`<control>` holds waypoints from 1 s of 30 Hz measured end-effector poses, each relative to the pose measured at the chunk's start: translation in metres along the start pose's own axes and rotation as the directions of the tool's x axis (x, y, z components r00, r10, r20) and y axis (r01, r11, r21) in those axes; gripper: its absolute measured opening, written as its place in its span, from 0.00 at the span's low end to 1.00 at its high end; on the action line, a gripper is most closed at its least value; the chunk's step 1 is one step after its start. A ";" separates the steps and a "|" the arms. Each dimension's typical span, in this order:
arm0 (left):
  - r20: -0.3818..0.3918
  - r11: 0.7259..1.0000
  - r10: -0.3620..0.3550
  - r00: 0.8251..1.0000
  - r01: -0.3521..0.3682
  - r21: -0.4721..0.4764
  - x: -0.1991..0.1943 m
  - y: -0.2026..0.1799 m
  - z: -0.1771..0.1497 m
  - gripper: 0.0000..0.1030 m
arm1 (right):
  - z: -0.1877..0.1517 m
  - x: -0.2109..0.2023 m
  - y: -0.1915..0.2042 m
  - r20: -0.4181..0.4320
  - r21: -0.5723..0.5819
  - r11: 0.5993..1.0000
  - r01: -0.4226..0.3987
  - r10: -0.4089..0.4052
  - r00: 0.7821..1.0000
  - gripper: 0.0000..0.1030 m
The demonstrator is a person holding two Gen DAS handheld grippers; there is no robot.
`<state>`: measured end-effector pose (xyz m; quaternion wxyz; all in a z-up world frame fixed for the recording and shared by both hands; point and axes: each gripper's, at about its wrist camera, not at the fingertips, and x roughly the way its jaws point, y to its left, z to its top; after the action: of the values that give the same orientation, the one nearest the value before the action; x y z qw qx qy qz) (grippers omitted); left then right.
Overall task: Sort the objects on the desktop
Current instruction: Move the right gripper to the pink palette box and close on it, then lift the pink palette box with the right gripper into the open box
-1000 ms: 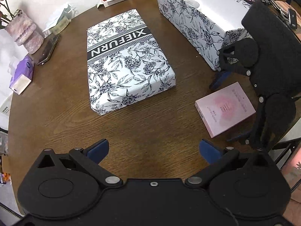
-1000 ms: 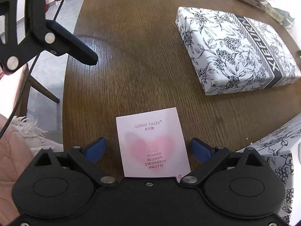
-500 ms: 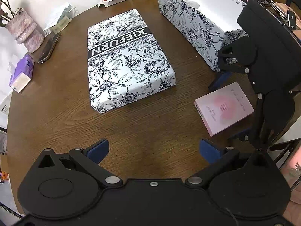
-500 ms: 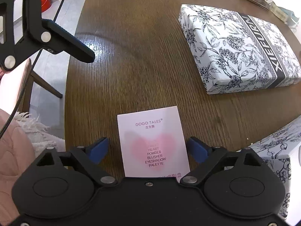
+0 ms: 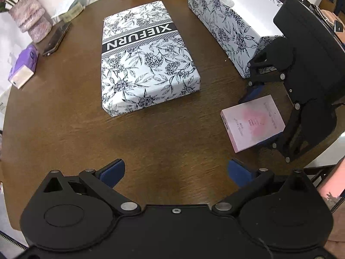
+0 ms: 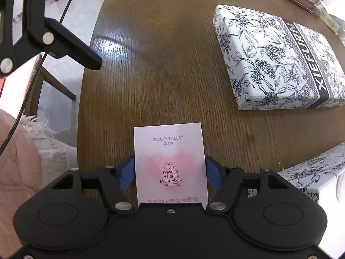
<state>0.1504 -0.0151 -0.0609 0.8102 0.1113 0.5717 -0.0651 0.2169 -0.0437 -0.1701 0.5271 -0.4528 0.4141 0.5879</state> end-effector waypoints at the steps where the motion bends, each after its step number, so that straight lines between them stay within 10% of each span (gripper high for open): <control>1: -0.003 1.000 -0.001 1.000 0.001 -0.002 -0.001 0.000 0.000 1.00 | 0.001 0.000 0.000 -0.003 -0.004 1.000 -0.001 0.001 1.000 0.68; 12: 0.017 0.999 -0.015 1.000 0.015 -0.028 -0.029 0.005 0.007 1.00 | 0.006 -0.050 0.004 0.080 -0.003 1.000 0.013 -0.013 0.997 0.67; 23: 0.099 0.999 -0.037 0.994 0.034 0.024 -0.077 -0.005 0.052 1.00 | -0.009 -0.170 -0.018 0.209 0.135 0.977 0.165 -0.190 0.959 0.67; 30: 0.076 0.994 -0.049 0.996 0.041 0.106 -0.068 -0.021 0.094 1.00 | -0.032 -0.199 -0.068 0.120 0.224 0.938 0.264 -0.295 0.948 0.67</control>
<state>0.2085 -0.0610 0.0314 0.8234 0.1379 0.5379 -0.1172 0.2940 -0.1165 0.0145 0.6790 -0.4045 0.3625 0.4938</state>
